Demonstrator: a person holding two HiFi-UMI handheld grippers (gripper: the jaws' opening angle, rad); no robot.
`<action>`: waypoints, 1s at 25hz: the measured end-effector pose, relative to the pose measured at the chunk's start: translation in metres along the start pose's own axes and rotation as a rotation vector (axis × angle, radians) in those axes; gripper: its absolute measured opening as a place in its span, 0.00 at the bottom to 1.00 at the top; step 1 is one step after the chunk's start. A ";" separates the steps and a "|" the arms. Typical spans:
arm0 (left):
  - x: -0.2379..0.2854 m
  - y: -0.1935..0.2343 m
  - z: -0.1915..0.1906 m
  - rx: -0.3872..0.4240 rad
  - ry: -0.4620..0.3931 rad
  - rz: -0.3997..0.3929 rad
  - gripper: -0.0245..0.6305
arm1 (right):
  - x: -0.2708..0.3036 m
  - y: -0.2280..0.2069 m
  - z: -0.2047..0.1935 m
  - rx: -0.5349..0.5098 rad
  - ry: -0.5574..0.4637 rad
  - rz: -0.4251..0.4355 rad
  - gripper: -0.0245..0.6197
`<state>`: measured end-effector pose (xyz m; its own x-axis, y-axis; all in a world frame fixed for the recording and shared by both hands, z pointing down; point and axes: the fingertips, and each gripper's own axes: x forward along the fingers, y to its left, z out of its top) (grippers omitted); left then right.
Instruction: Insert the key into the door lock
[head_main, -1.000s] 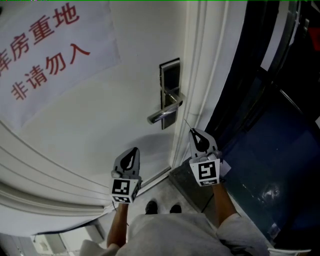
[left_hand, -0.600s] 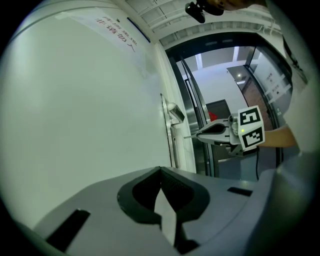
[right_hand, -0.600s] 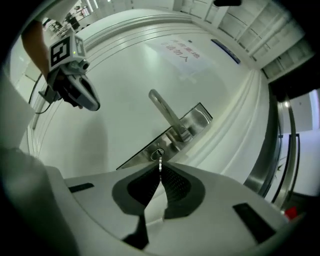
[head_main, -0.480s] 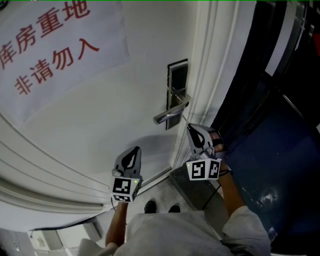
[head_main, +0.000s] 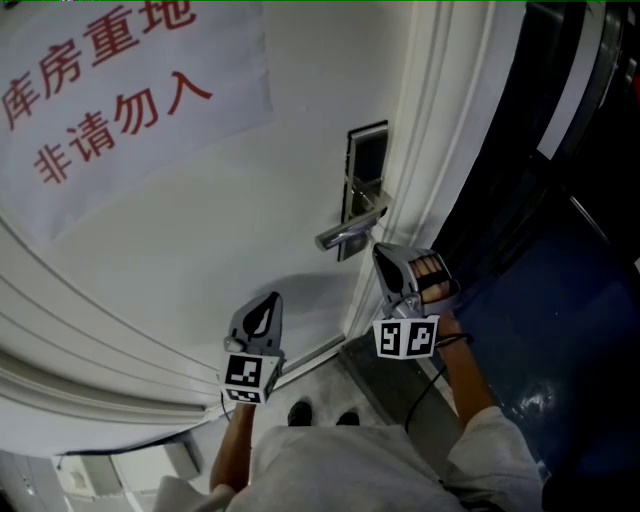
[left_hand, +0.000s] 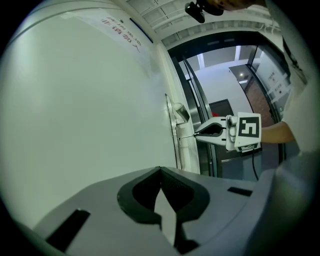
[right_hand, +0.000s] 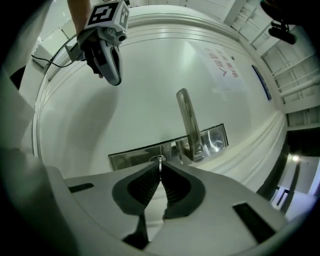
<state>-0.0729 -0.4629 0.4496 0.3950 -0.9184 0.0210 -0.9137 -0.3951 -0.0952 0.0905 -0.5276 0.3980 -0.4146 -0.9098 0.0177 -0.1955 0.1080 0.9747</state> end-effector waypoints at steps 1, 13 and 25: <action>0.000 0.000 0.000 0.001 0.000 -0.001 0.06 | 0.001 0.000 -0.001 -0.003 0.002 0.000 0.08; 0.003 0.001 -0.001 -0.003 0.001 -0.004 0.06 | 0.009 0.003 -0.003 -0.071 0.011 0.008 0.08; 0.005 -0.003 -0.002 -0.012 0.002 -0.007 0.06 | 0.017 0.004 -0.001 -0.132 0.002 0.020 0.08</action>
<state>-0.0688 -0.4660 0.4521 0.4013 -0.9156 0.0236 -0.9119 -0.4018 -0.0836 0.0835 -0.5435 0.4024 -0.4154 -0.9088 0.0380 -0.0681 0.0727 0.9950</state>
